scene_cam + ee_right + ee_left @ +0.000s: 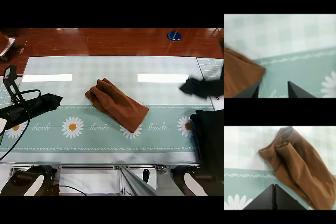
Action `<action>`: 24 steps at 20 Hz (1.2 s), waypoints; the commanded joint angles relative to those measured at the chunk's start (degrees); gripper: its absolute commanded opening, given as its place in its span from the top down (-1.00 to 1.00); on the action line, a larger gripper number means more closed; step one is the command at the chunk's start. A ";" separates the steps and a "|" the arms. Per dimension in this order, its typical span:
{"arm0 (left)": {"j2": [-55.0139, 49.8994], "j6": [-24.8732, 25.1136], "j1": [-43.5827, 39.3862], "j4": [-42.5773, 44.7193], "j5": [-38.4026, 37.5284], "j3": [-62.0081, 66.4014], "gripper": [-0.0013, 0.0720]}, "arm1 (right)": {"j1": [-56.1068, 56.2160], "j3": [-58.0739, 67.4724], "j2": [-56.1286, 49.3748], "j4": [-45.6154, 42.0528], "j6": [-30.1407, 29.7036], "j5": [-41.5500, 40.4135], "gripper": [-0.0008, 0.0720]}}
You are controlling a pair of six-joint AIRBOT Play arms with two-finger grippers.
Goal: Fold the shirts.
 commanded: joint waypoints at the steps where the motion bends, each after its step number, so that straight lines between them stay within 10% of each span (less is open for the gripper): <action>1: -0.22 0.02 0.00 -0.17 0.50 -0.02 0.89 | -4.26 -28.11 14.16 7.74 10.56 -16.15 -0.16; 9: -1.92 0.04 0.00 -1.99 0.70 -0.04 0.89 | 1.40 -34.86 -8.00 47.06 -19.76 -18.03 -0.16; 20: -3.19 0.09 0.00 -4.98 1.16 -0.04 0.89 | 14.51 -11.58 -34.64 48.24 -23.17 -16.55 -0.13; 24: -3.19 0.09 0.00 -5.01 1.18 -0.04 0.89 | 18.60 -5.44 -37.48 48.24 -26.73 -16.17 0.92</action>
